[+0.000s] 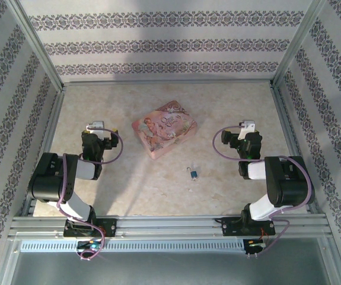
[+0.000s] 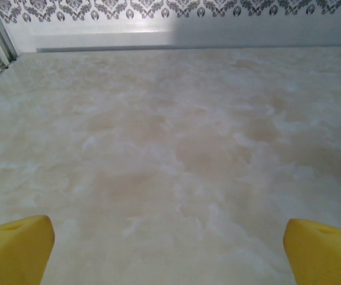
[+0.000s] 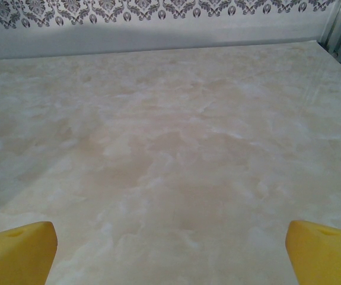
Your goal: Unlock a padlock with a key
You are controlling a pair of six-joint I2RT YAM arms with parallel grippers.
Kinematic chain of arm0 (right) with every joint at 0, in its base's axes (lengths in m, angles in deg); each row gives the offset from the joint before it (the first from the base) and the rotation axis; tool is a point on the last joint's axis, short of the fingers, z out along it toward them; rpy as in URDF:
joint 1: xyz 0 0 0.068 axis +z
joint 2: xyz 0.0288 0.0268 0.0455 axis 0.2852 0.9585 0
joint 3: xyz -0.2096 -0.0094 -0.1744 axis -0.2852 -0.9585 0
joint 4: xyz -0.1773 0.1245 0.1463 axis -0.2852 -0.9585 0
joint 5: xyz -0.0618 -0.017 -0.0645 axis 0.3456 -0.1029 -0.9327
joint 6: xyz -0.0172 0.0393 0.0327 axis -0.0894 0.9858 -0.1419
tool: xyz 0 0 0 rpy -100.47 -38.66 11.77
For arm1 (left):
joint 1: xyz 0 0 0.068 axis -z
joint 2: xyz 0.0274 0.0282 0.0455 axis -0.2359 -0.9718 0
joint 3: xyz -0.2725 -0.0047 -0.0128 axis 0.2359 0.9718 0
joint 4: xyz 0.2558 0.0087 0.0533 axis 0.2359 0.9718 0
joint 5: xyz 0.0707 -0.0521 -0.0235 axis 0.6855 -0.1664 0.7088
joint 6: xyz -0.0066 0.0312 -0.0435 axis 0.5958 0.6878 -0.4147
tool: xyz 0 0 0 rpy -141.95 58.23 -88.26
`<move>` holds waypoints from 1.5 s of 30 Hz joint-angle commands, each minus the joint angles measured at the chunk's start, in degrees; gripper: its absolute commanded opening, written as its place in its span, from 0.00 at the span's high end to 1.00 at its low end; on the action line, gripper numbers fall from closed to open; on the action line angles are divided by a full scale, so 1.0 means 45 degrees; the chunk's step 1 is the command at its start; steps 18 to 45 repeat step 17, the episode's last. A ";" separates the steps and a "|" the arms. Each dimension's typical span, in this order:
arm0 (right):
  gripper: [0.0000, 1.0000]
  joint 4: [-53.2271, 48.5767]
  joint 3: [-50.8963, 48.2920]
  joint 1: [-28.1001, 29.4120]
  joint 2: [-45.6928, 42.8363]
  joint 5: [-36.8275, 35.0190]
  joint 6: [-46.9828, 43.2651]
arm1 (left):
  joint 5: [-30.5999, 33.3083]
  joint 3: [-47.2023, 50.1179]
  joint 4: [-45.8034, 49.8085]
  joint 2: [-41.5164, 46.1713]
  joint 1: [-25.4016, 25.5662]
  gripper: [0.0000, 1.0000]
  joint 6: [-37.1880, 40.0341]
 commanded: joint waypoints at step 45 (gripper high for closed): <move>0.02 -0.0072 0.0296 0.0250 -0.0198 -0.0174 -0.0435 | -0.0186 -0.0028 0.0321 0.0133 -0.0178 0.01 -0.0057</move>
